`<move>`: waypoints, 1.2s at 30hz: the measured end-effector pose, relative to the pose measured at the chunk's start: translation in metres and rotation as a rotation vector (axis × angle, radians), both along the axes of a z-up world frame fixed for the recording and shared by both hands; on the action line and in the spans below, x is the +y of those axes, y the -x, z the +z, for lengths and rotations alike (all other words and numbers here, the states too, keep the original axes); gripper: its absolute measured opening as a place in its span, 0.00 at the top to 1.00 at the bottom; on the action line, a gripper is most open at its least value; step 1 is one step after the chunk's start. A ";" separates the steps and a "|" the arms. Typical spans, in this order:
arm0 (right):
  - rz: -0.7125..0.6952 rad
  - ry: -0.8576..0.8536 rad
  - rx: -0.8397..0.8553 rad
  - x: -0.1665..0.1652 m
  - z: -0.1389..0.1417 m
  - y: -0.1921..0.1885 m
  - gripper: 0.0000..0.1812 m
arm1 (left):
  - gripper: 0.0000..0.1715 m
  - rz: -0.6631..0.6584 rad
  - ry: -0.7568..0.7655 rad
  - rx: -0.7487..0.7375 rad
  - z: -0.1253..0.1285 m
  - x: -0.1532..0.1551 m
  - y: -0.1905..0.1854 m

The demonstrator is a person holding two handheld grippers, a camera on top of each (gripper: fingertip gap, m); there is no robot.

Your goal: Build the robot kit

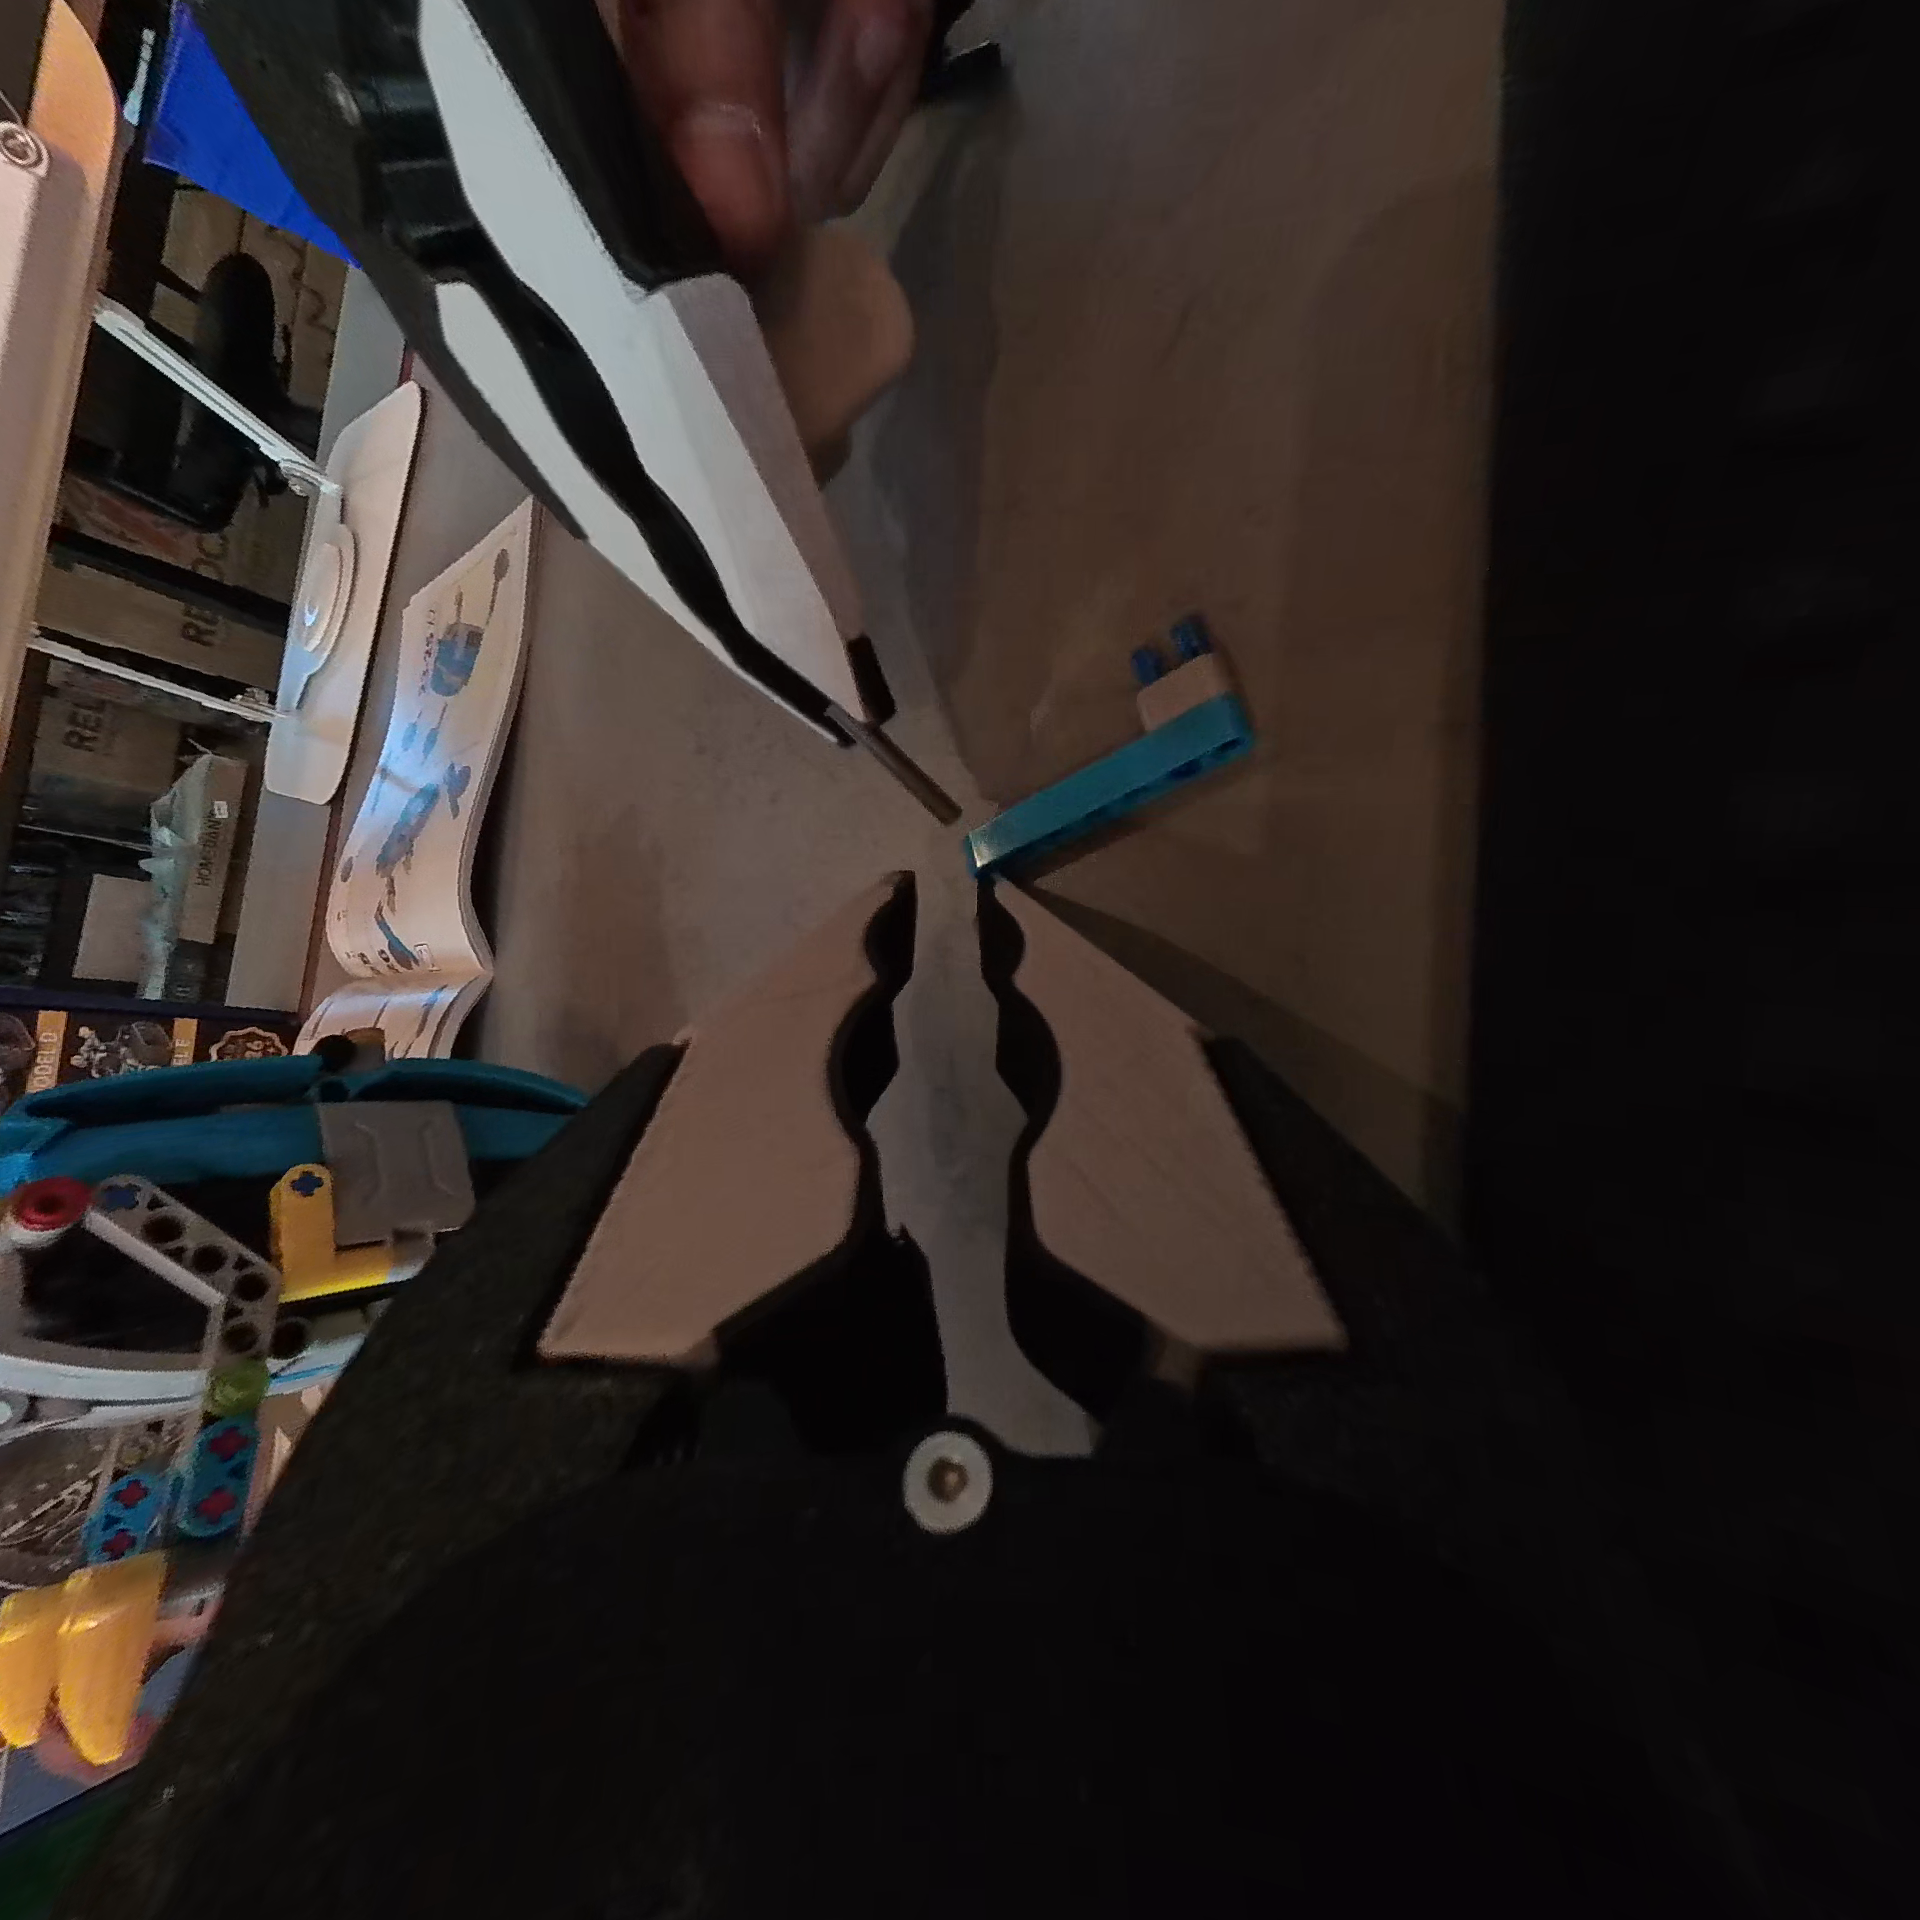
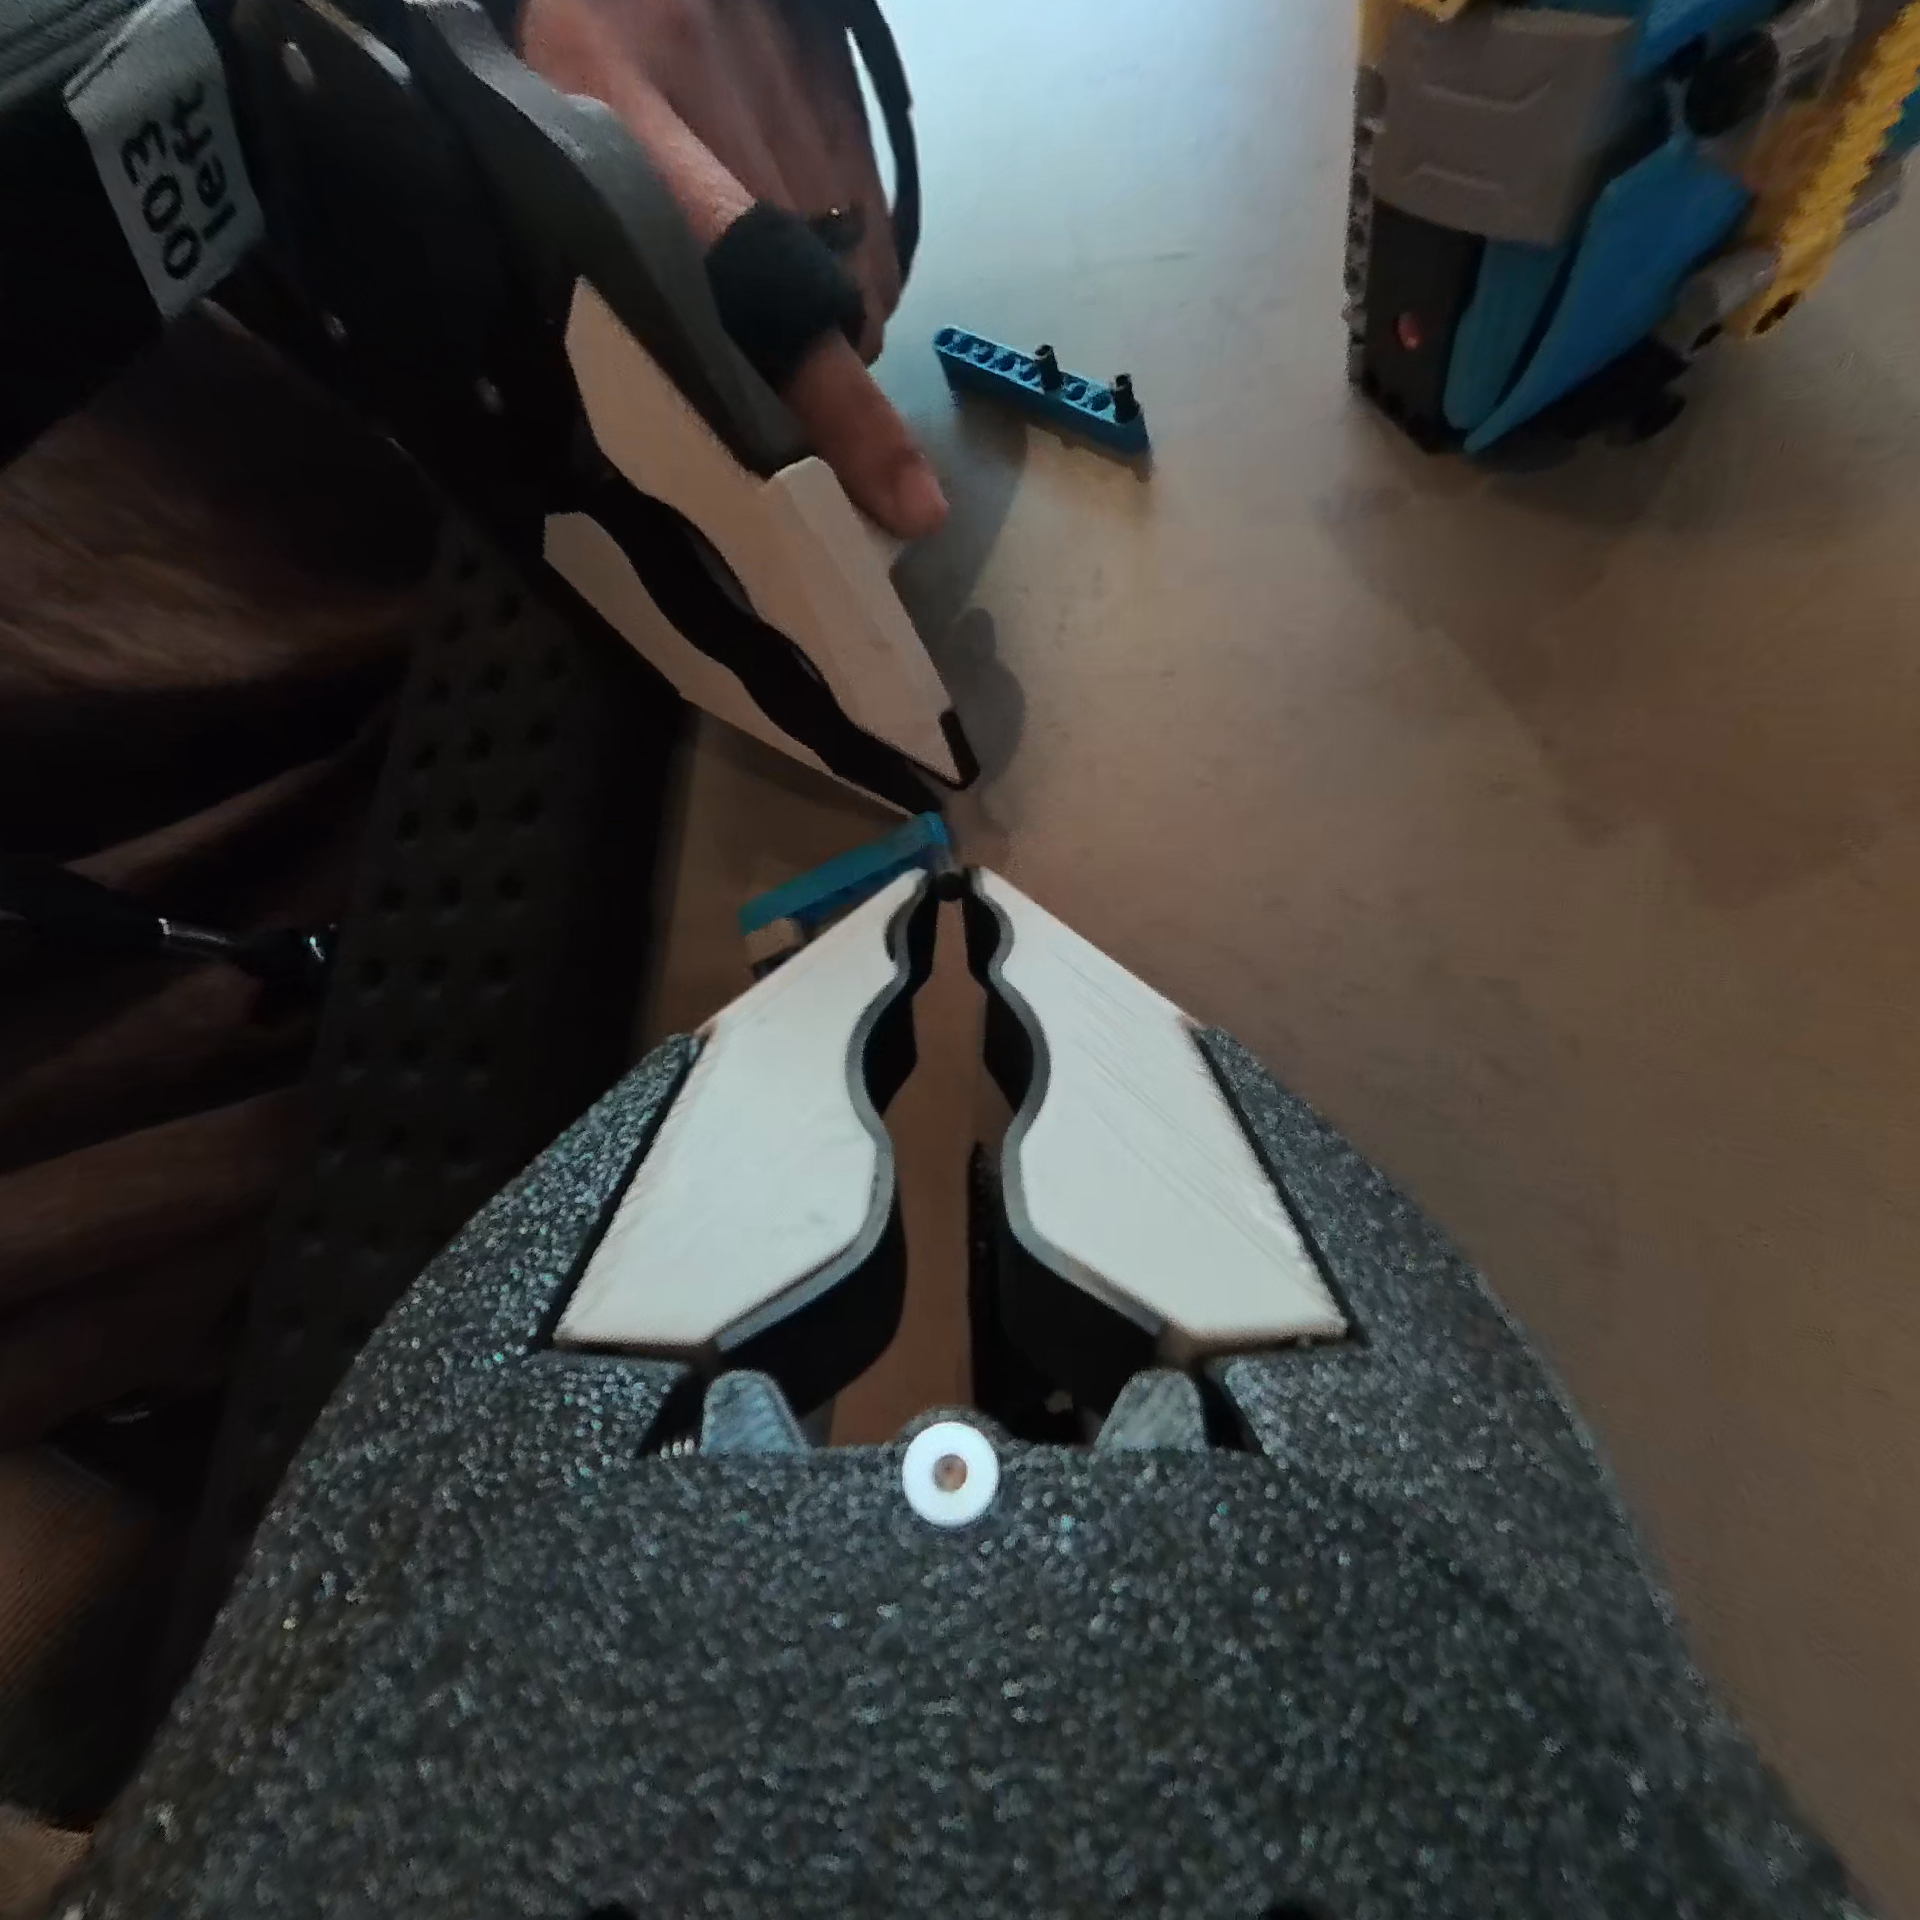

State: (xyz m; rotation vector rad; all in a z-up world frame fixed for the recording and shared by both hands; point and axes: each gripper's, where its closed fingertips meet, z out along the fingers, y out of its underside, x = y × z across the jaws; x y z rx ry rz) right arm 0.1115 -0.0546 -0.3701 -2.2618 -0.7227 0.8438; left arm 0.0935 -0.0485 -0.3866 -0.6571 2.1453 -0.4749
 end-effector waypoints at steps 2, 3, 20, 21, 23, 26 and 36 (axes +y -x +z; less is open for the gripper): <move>-0.004 0.007 0.017 -0.001 0.000 -0.001 0.97 | 0.94 -0.003 0.008 0.003 -0.001 -0.001 0.000; -0.004 0.007 0.022 -0.001 0.001 -0.001 0.97 | 0.95 -0.005 0.010 0.002 -0.001 -0.001 0.001; 0.011 0.000 0.083 0.004 -0.003 0.010 0.97 | 0.99 0.011 0.113 0.044 -0.004 -0.002 0.003; 0.007 -0.013 0.081 0.006 -0.002 0.010 0.97 | 0.99 0.013 0.115 0.044 -0.004 -0.002 0.003; -0.001 -0.037 0.069 0.009 -0.002 0.010 0.97 | 0.99 0.020 0.124 0.050 -0.004 0.000 0.004; 0.002 -0.035 0.064 0.010 -0.004 0.012 0.97 | 0.96 0.048 0.145 0.072 -0.002 0.004 0.008; 0.048 0.014 -0.008 0.005 -0.020 0.019 0.97 | 0.99 0.031 0.131 0.090 -0.003 0.001 0.026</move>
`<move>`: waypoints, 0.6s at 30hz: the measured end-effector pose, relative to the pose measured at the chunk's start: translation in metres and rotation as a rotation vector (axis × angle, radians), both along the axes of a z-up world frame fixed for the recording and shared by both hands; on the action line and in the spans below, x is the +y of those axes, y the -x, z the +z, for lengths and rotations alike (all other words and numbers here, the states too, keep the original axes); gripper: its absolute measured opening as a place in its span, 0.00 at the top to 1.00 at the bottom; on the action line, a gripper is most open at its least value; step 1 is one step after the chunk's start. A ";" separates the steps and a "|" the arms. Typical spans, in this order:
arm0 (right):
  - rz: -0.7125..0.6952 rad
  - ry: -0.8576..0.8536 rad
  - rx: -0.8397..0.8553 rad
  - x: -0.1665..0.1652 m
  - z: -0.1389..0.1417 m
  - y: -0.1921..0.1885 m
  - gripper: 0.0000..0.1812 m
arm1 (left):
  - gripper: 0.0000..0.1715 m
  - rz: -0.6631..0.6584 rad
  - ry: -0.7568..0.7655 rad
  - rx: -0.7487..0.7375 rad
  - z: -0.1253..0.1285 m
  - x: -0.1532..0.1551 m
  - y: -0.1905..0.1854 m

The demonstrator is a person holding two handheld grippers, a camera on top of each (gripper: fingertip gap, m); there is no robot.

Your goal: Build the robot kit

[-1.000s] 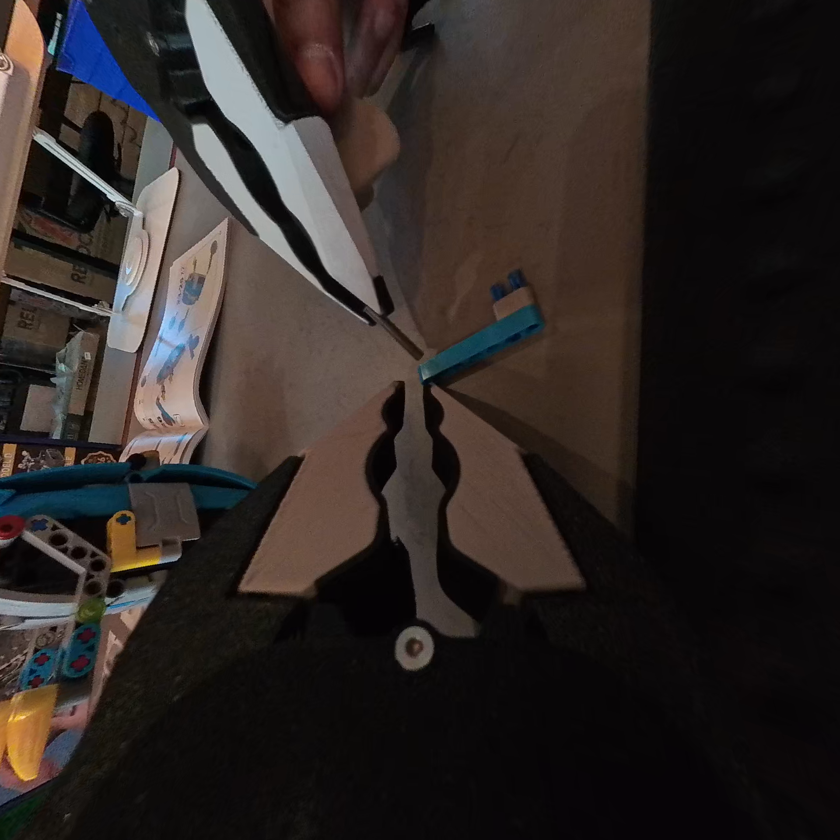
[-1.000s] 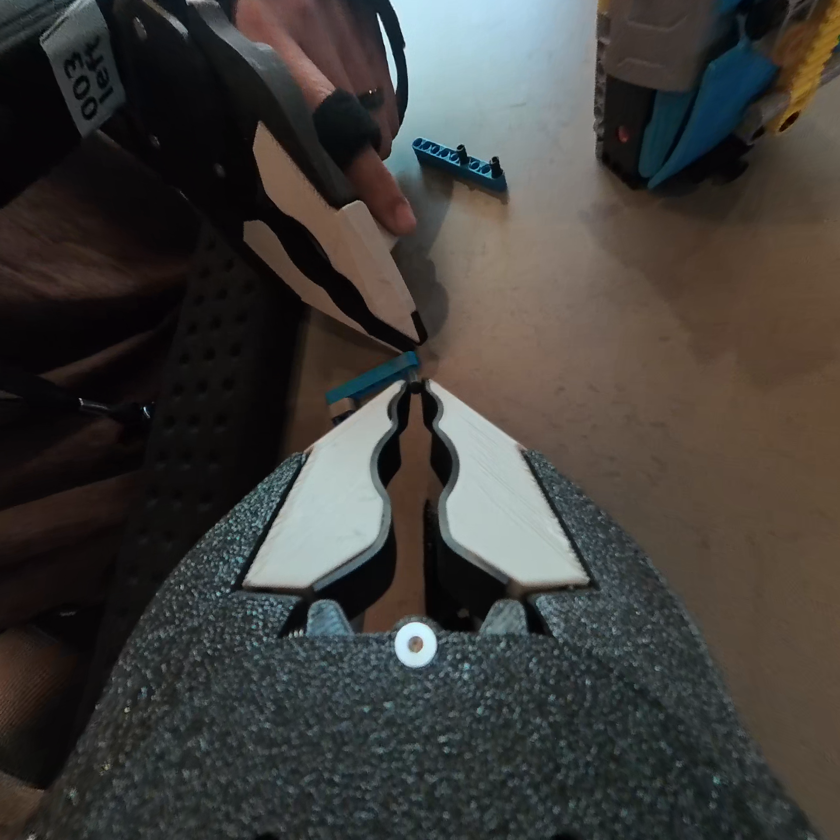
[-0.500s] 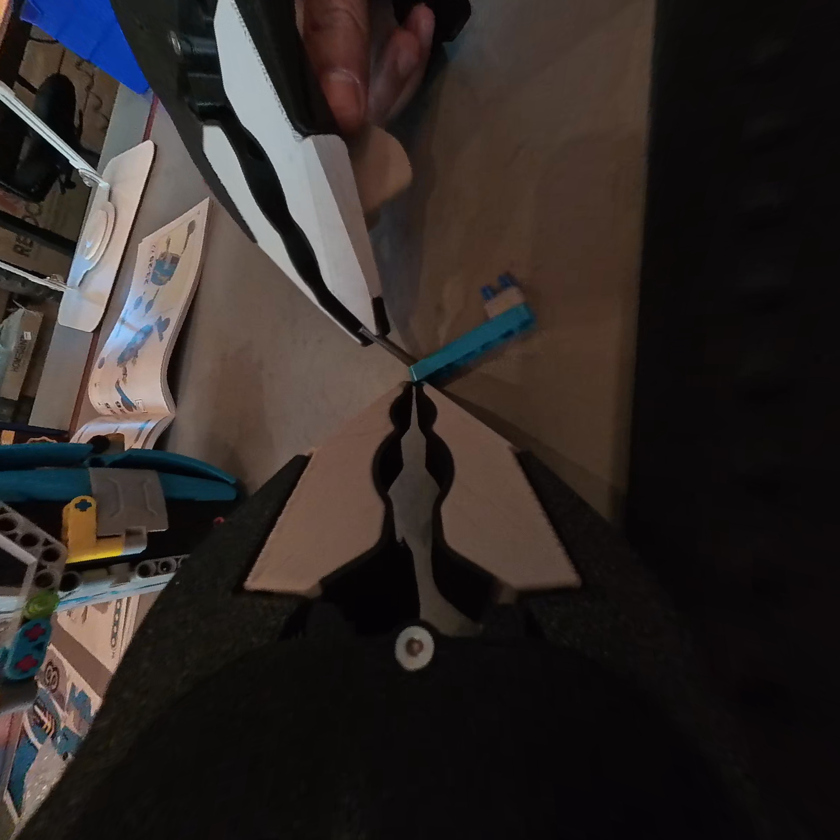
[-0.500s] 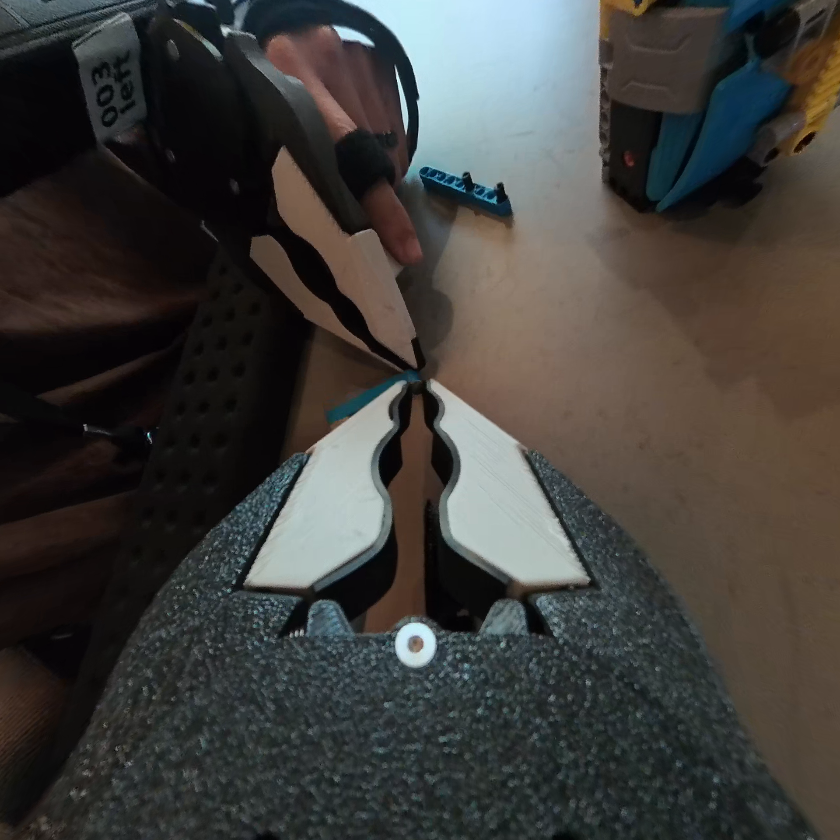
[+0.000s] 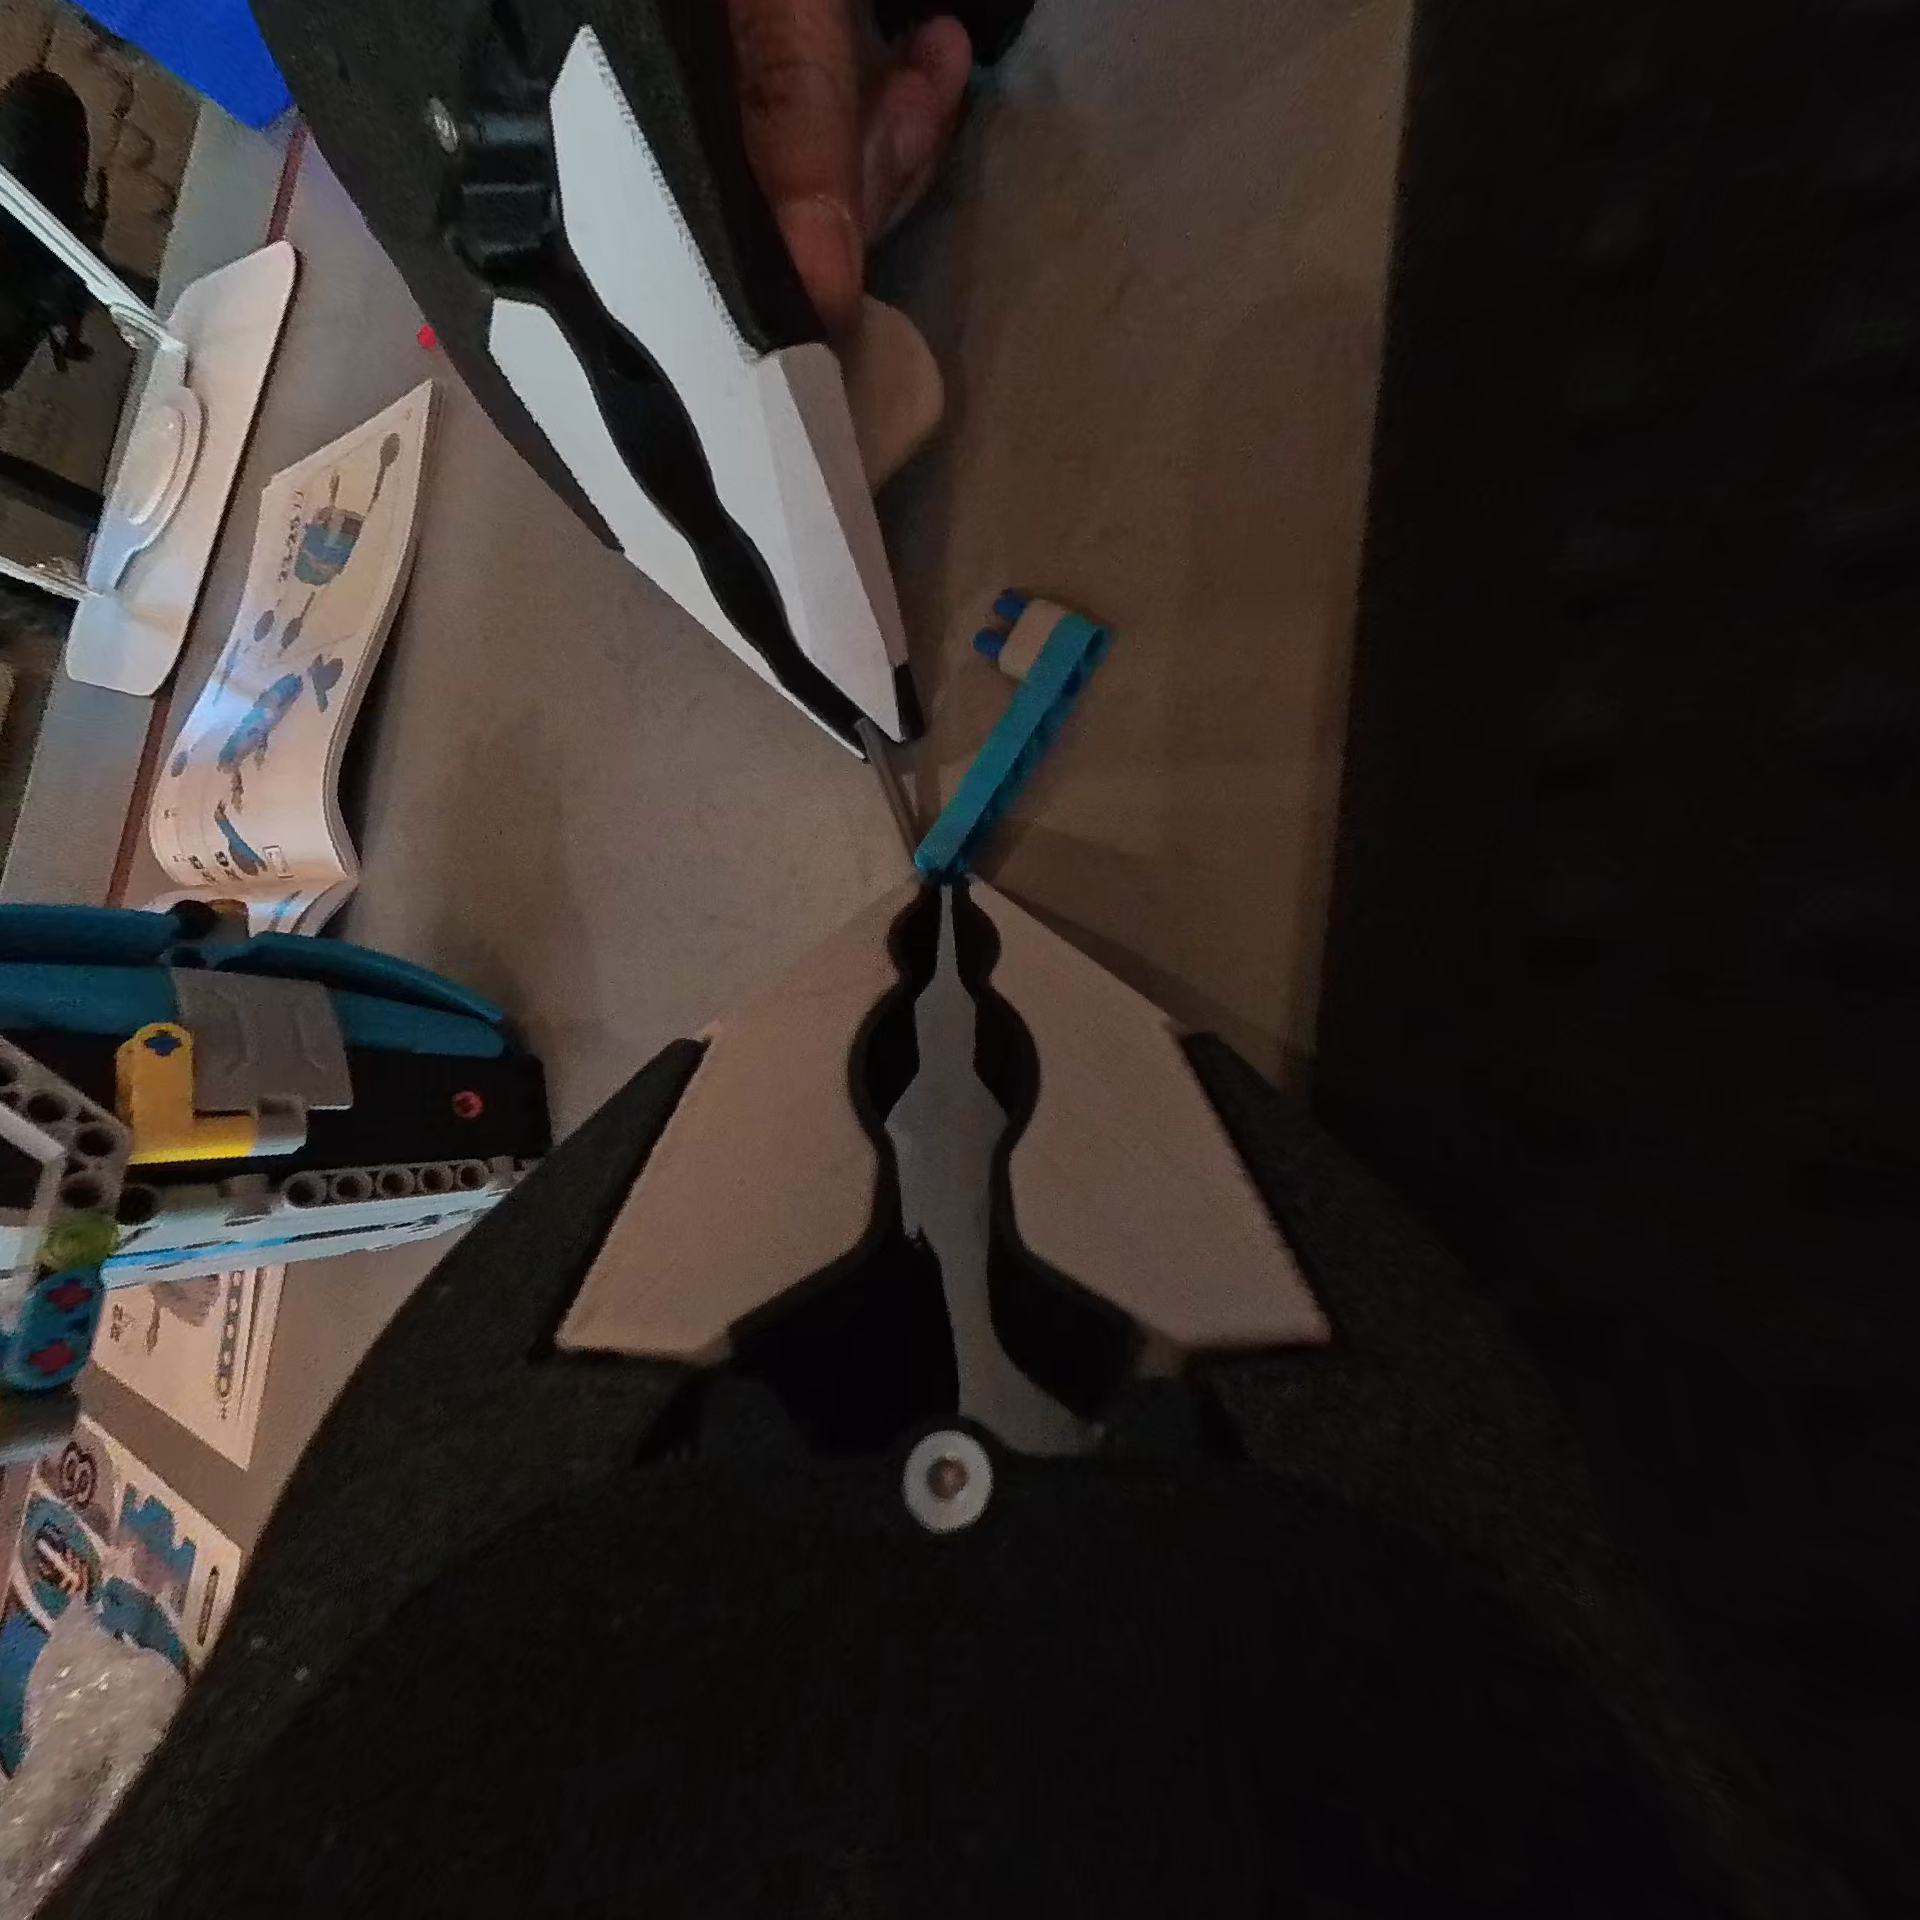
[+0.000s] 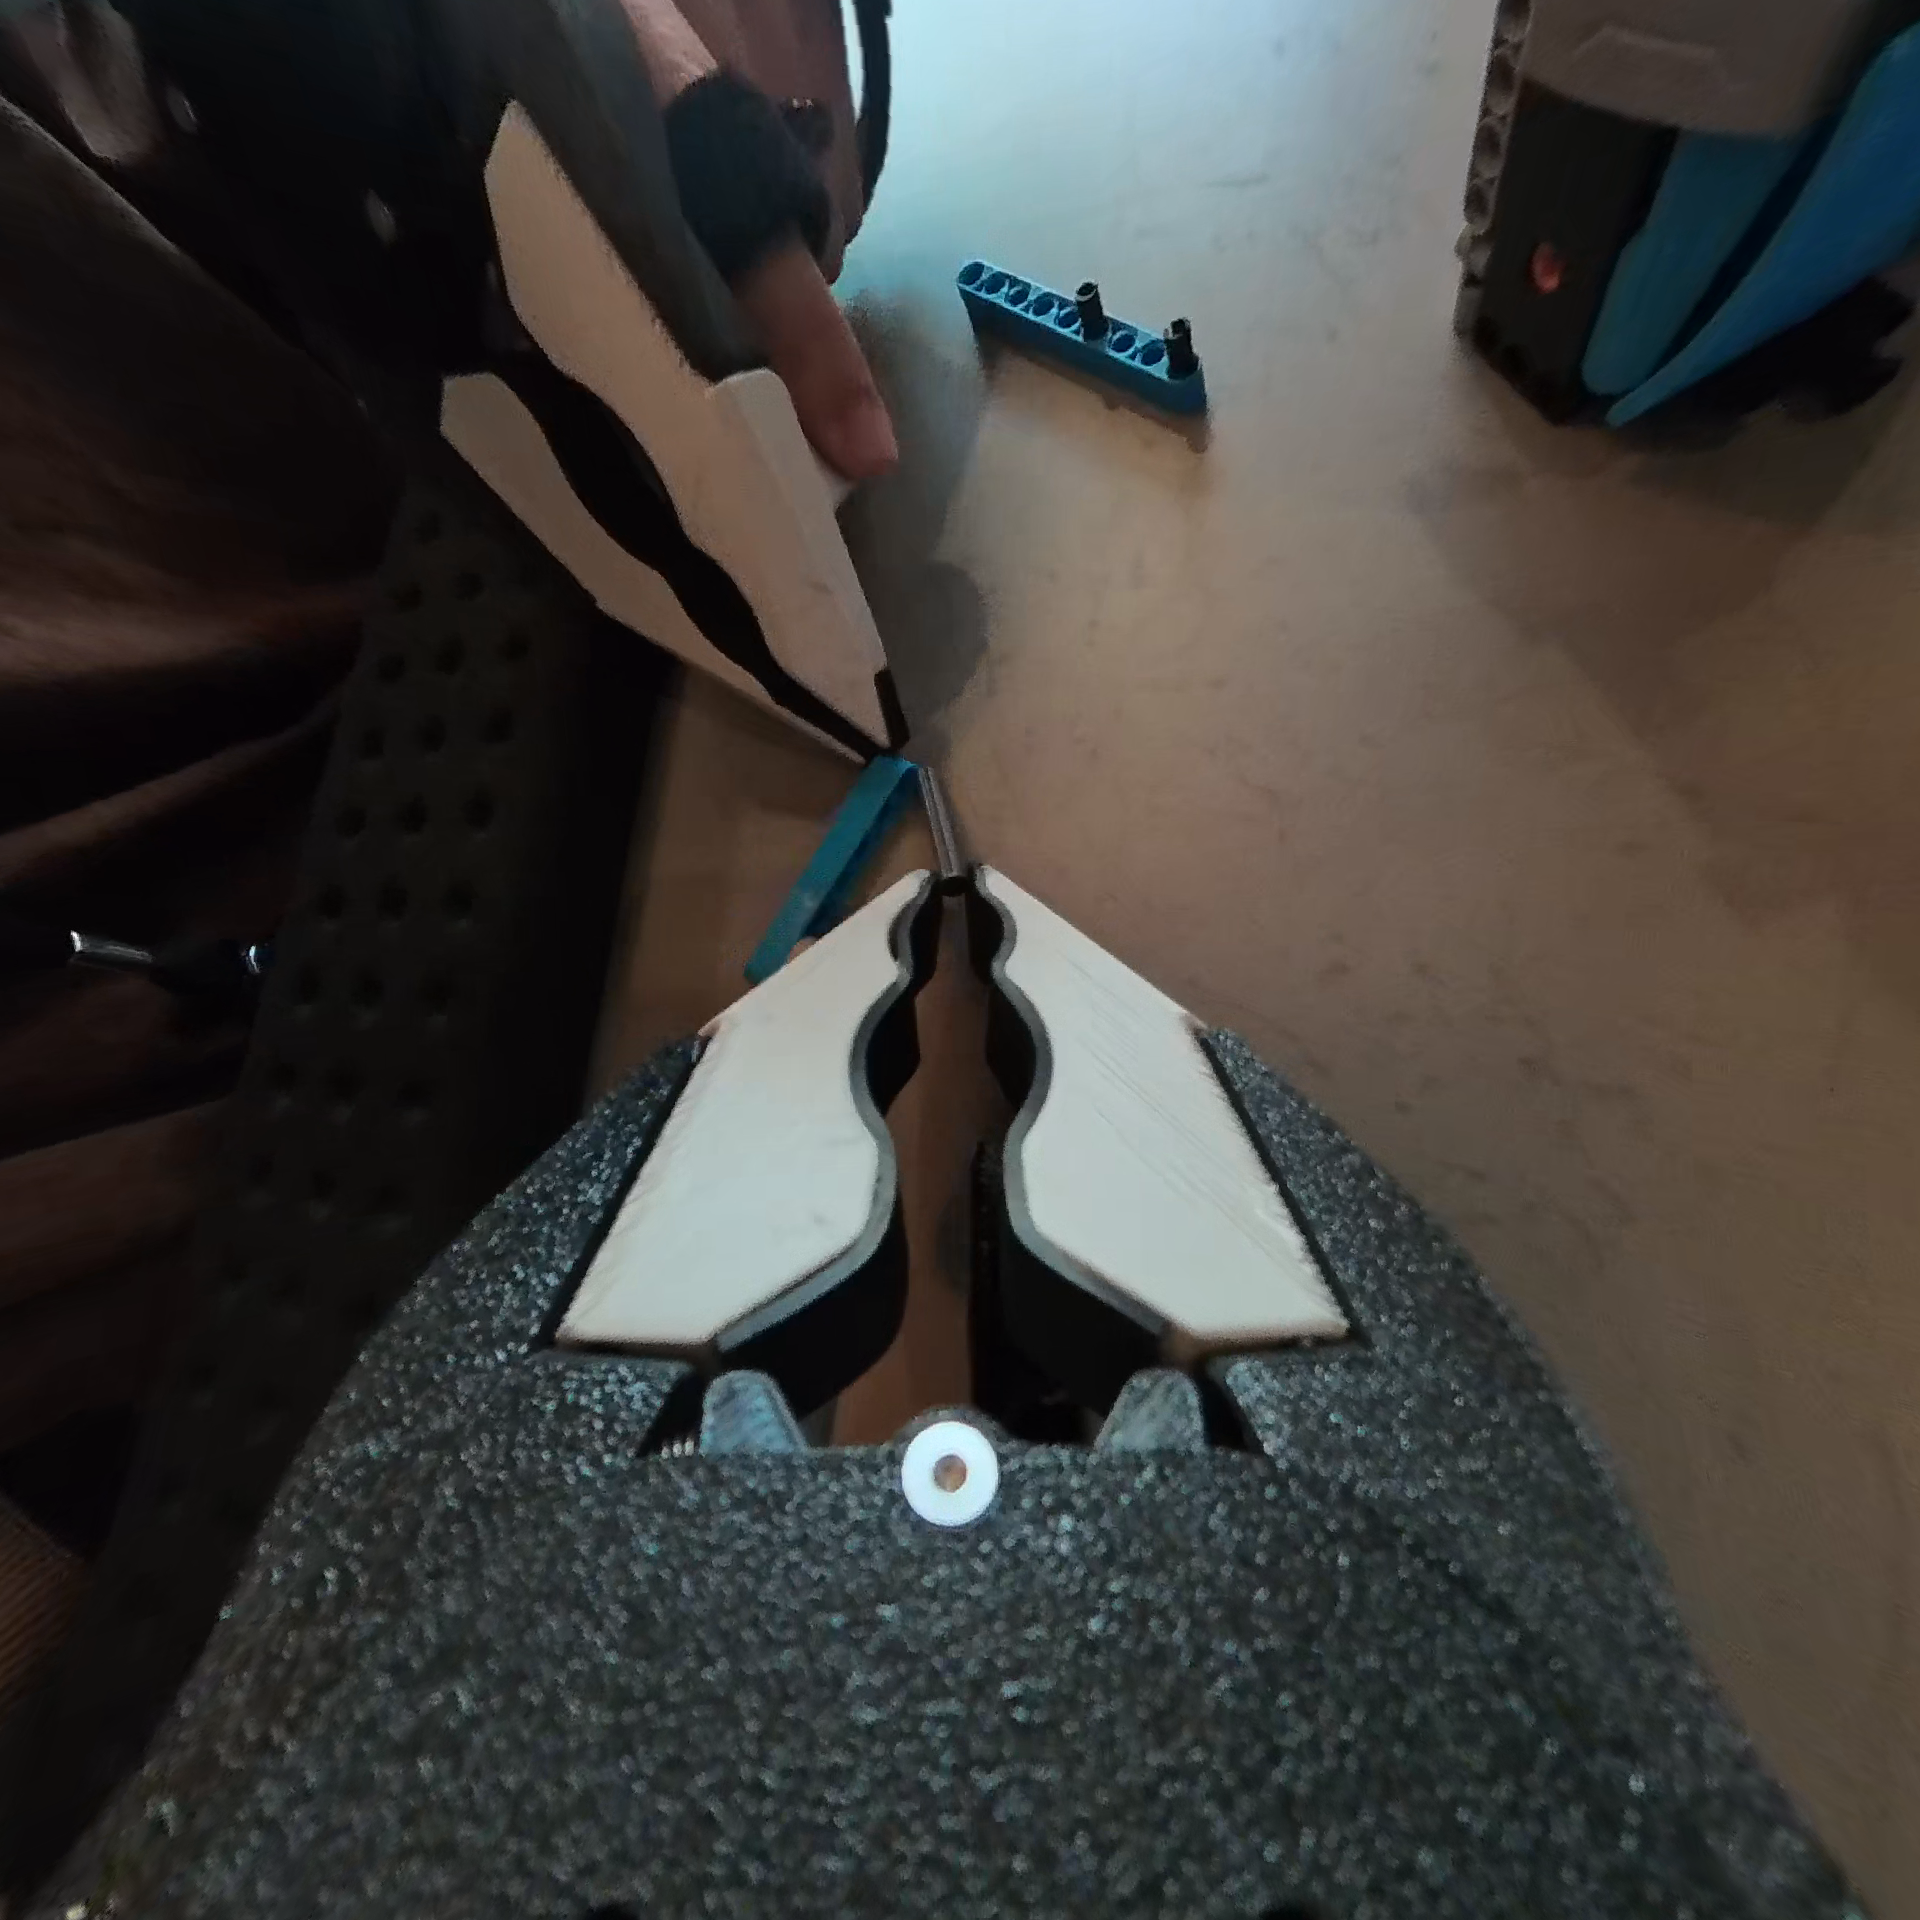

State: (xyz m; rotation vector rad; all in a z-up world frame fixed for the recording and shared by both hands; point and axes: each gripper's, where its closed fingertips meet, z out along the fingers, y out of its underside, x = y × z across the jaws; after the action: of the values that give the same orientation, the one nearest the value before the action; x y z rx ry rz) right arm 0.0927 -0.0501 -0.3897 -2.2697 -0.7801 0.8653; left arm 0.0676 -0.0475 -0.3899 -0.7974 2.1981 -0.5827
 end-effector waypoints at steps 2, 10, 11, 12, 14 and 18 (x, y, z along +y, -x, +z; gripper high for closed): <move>0.020 -0.003 -0.008 -0.002 0.000 0.000 0.97 | 0.99 0.002 0.009 0.009 0.000 0.001 0.000; 0.076 -0.013 0.001 -0.007 0.005 0.006 0.97 | 0.98 -0.002 0.021 0.003 0.000 0.003 -0.002; 0.085 -0.013 -0.002 -0.009 0.004 0.008 0.97 | 0.98 -0.001 0.025 0.001 0.000 0.003 -0.002; 0.087 -0.012 -0.016 -0.009 0.002 0.008 0.97 | 0.99 0.000 0.028 0.000 0.000 0.003 -0.002; 0.088 -0.013 -0.024 -0.010 0.001 0.009 0.97 | 0.99 0.001 0.027 -0.002 0.000 0.002 -0.002; 0.070 -0.055 -0.064 -0.007 0.002 0.008 0.97 | 0.99 0.013 0.016 0.013 0.000 0.005 0.000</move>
State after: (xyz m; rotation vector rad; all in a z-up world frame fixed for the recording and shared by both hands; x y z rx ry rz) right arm 0.0848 -0.0570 -0.3873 -2.2423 -0.9060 0.7961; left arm 0.0675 -0.0421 -0.3902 -0.8256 2.2007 -0.5911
